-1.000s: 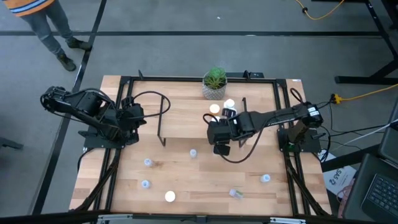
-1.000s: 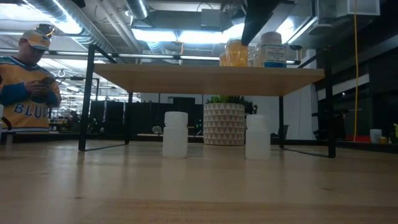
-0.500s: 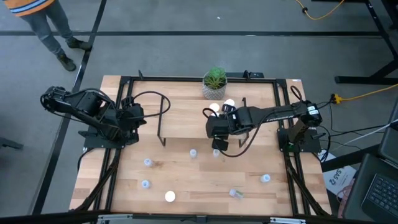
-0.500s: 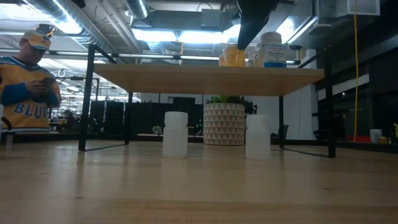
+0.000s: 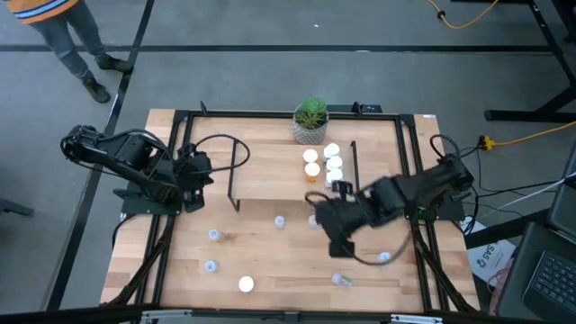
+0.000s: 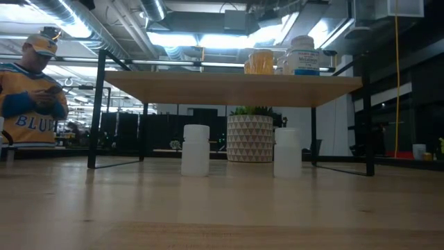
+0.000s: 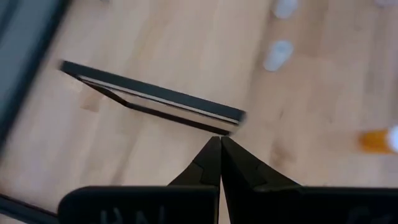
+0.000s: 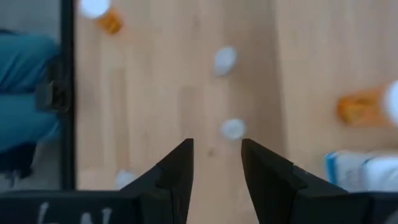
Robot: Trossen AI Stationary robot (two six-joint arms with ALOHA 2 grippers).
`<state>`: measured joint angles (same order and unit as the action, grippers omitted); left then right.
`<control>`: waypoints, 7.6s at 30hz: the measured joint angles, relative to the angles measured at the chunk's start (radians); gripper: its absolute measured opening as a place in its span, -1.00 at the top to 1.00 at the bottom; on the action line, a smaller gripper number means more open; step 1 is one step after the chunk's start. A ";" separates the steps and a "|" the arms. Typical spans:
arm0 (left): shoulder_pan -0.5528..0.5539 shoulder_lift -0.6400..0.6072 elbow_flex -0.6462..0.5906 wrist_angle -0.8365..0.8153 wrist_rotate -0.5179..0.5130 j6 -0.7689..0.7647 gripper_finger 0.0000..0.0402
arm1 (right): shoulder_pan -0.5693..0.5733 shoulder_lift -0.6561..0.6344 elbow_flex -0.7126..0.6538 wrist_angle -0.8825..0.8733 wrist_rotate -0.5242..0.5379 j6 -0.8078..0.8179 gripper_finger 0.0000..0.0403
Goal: Pick and place medicine bottles onto shelf by color
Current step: Put the orange pill bottle on the shelf aligned with the other orange pill bottle
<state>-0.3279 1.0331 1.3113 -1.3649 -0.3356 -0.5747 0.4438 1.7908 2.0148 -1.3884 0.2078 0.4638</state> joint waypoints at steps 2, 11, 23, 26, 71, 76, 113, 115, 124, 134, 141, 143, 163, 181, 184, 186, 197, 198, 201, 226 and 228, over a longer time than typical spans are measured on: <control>-0.005 0.016 0.000 0.032 0.081 -0.003 1.00 | 0.050 0.000 -0.003 -0.009 0.001 0.029 0.32; -0.207 0.180 0.000 0.425 0.310 0.002 0.92 | 0.214 0.001 -0.051 -0.003 0.144 0.122 0.32; -0.314 0.483 0.000 0.437 0.319 0.005 0.31 | 0.333 0.002 -0.058 0.000 0.169 0.404 0.32; -0.332 0.552 0.000 0.438 0.319 0.005 0.21 | 0.360 0.002 -0.058 0.000 0.180 0.458 0.32; -0.264 0.716 0.000 0.606 0.279 0.014 0.12 | 0.453 0.002 -0.058 0.000 0.377 0.428 0.32; -0.246 0.716 0.000 0.606 0.361 0.085 0.11 | 0.453 0.002 -0.058 0.000 0.377 0.418 0.32; -0.250 0.715 0.016 0.562 0.321 0.107 -0.08 | 0.453 0.002 -0.058 0.002 0.375 0.425 0.32; -0.248 0.715 0.016 0.571 0.320 0.107 -0.07 | 0.453 0.002 -0.058 0.003 0.375 0.425 0.32; -0.246 0.701 0.047 0.520 0.474 -0.014 -0.06 | 0.453 0.002 -0.058 0.003 0.374 0.423 0.32; -0.426 0.703 0.224 0.409 0.186 -0.130 -0.05 | 0.453 0.002 -0.058 0.009 0.375 0.423 0.32; -0.488 0.703 0.231 0.423 0.142 -0.130 -0.05 | 0.452 0.002 -0.058 0.010 0.375 0.423 0.32; -0.489 0.703 0.231 0.423 0.142 -0.134 -0.05 | 0.452 0.002 -0.058 0.015 0.375 0.423 0.32; -0.469 0.805 0.229 0.412 0.117 -0.236 -0.25 | 0.452 0.001 -0.058 0.026 0.375 0.423 0.32; -0.462 0.908 0.229 0.430 0.110 -0.227 -0.25 | 0.453 0.001 -0.058 0.027 0.374 0.422 0.32; -0.460 0.910 0.229 0.440 0.109 -0.227 -0.25 | 0.453 0.001 -0.058 0.026 0.374 0.422 0.32; -0.462 0.909 0.229 0.443 0.110 -0.232 -0.25 | 0.453 0.001 -0.058 0.026 0.373 0.422 0.32; -0.462 0.932 0.230 0.472 0.119 -0.253 -0.25 | 0.453 0.001 -0.058 0.025 0.365 0.419 0.32; -0.462 0.932 0.230 0.473 0.120 -0.253 -0.25 | 0.453 0.001 -0.058 0.025 0.365 0.419 0.32; -0.462 0.932 0.230 0.467 0.117 -0.253 -0.25 | 0.453 0.001 -0.058 0.025 0.364 0.418 0.32; -0.462 0.945 0.229 0.460 0.122 -0.257 -0.25 | 0.453 0.001 -0.058 0.026 0.364 0.418 0.32; -0.462 0.948 0.228 0.459 0.131 -0.257 -0.25 | 0.453 0.001 -0.058 0.026 0.364 0.418 0.32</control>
<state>-0.7895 1.9815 1.5389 -0.9064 -0.2048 -0.8322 0.8966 1.7920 1.9572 -1.3628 0.5716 0.8814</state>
